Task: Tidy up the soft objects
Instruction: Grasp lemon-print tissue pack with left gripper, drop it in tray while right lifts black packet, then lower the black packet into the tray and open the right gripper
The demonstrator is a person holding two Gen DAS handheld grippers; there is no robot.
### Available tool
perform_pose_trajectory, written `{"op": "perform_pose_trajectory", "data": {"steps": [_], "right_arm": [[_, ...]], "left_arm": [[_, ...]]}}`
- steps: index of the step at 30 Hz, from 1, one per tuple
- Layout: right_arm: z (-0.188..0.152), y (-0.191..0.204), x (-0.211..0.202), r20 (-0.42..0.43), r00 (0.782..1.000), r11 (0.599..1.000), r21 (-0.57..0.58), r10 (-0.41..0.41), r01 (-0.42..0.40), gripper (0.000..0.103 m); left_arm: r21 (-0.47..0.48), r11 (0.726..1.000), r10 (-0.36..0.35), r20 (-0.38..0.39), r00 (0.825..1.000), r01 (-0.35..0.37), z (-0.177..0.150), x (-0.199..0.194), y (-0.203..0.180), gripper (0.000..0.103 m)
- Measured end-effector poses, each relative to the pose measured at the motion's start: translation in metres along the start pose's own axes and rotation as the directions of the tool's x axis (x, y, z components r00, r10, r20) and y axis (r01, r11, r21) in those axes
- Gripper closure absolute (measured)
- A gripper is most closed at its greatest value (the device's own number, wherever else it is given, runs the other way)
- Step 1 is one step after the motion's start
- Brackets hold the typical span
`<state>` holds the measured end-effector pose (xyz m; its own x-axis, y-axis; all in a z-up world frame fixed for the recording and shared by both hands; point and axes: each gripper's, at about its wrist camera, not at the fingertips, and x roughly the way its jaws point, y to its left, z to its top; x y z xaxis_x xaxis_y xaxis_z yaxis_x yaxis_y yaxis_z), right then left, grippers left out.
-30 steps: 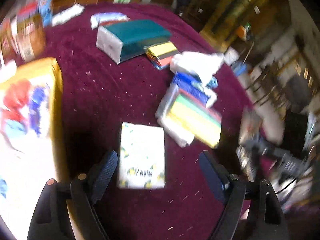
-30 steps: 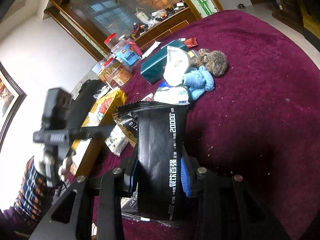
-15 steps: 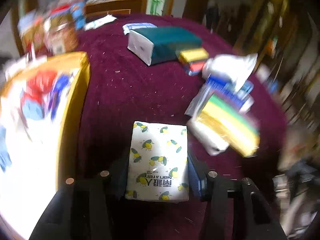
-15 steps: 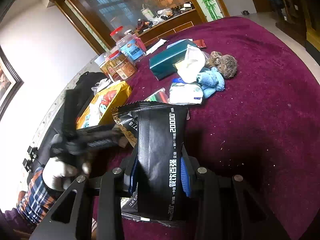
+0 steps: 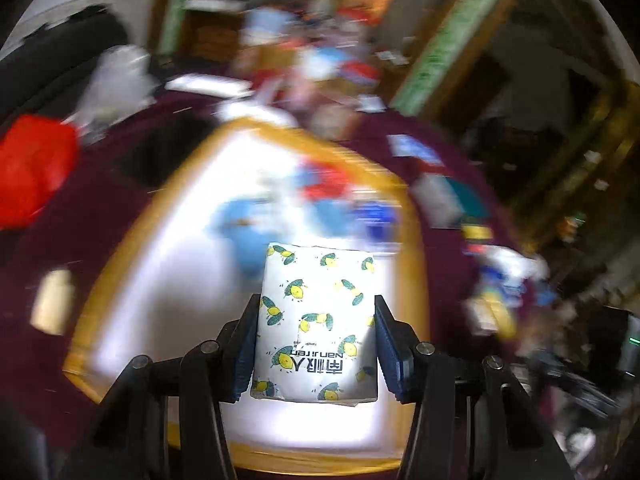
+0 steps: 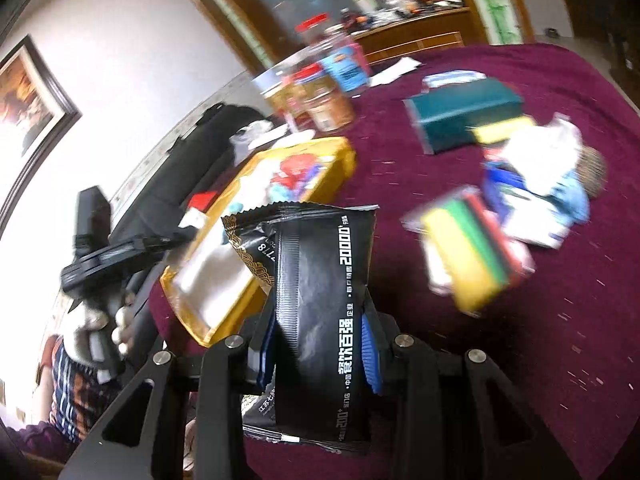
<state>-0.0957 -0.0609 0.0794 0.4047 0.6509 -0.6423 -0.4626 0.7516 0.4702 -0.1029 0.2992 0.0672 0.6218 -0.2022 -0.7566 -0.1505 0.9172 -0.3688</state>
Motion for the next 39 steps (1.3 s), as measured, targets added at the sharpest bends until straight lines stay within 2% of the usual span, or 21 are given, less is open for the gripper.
{"op": "perform_pose_trajectory", "data": {"steps": [2,6,10,12,14,16,17,19,22,24,26,29,31,36,39], "right_arm": [[0.005,0.015,0.012,-0.017,1.0,1.0,-0.022,0.015,-0.015,0.069],[0.016,0.045,0.036,-0.055,0.998,0.997,-0.063,0.042,-0.046,0.069],[0.026,0.077,0.054,-0.082,0.996,0.991,-0.129,0.035,-0.046,0.069],[0.03,0.089,0.064,-0.096,0.995,0.987,-0.157,0.026,-0.04,0.069],[0.035,0.1,0.077,-0.118,0.993,0.984,-0.178,0.013,-0.034,0.069],[0.039,0.107,0.091,-0.148,0.989,0.982,-0.186,0.004,-0.031,0.069],[0.042,0.111,0.101,-0.171,0.985,0.982,-0.188,-0.004,-0.029,0.069],[0.043,0.118,0.117,-0.214,0.977,0.979,-0.204,-0.012,-0.032,0.069],[0.041,0.133,0.142,-0.282,0.959,0.97,-0.241,-0.031,-0.039,0.069],[0.037,0.144,0.163,-0.344,0.938,0.964,-0.258,-0.038,-0.056,0.069],[0.034,0.155,0.191,-0.41,0.91,0.961,-0.271,-0.062,-0.056,0.069],[0.037,0.162,0.225,-0.436,0.878,0.95,-0.307,-0.196,0.06,0.069],[0.043,0.159,0.242,-0.456,0.868,0.962,-0.262,-0.197,0.081,0.069],[0.057,0.167,0.256,-0.379,0.895,0.955,-0.262,-0.235,0.14,0.067],[0.058,0.165,0.259,-0.355,0.915,0.967,-0.229,-0.191,0.113,0.062]], "left_arm": [[-0.013,0.997,0.081,-0.025,0.996,-0.081,0.003,0.011,0.017,0.048],[-0.015,0.984,0.176,-0.059,0.983,-0.177,0.02,0.041,0.032,0.047],[0.003,0.973,0.23,-0.08,0.97,-0.23,0.043,0.075,0.028,0.045],[0.0,0.966,0.258,-0.053,0.965,-0.258,0.052,0.086,0.027,0.037],[-0.042,0.974,0.221,-0.045,0.974,-0.223,0.056,0.085,0.03,0.035],[-0.093,0.984,0.148,-0.033,0.988,-0.15,0.055,0.073,0.033,0.034],[-0.118,0.987,0.111,-0.008,0.994,-0.111,0.052,0.061,0.037,0.033],[-0.132,0.988,0.085,0.042,0.995,-0.079,0.043,0.038,0.041,0.031],[-0.157,0.987,0.056,0.148,0.987,-0.032,0.023,-0.01,0.054,0.025],[-0.188,0.982,0.037,0.212,0.976,0.004,0.005,-0.04,0.066,0.02],[-0.202,0.979,0.034,0.245,0.969,0.017,-0.01,-0.057,0.075,0.019],[-0.222,0.974,0.024,0.26,0.965,0.036,-0.03,-0.071,0.086,0.019],[-0.228,0.973,0.022,0.266,0.964,0.041,-0.036,-0.075,0.087,0.019],[-0.239,0.968,-0.006,0.28,0.96,0.076,-0.05,-0.081,0.083,0.018],[-0.242,0.965,-0.035,0.279,0.96,0.105,-0.055,-0.081,0.08,0.016]]}}
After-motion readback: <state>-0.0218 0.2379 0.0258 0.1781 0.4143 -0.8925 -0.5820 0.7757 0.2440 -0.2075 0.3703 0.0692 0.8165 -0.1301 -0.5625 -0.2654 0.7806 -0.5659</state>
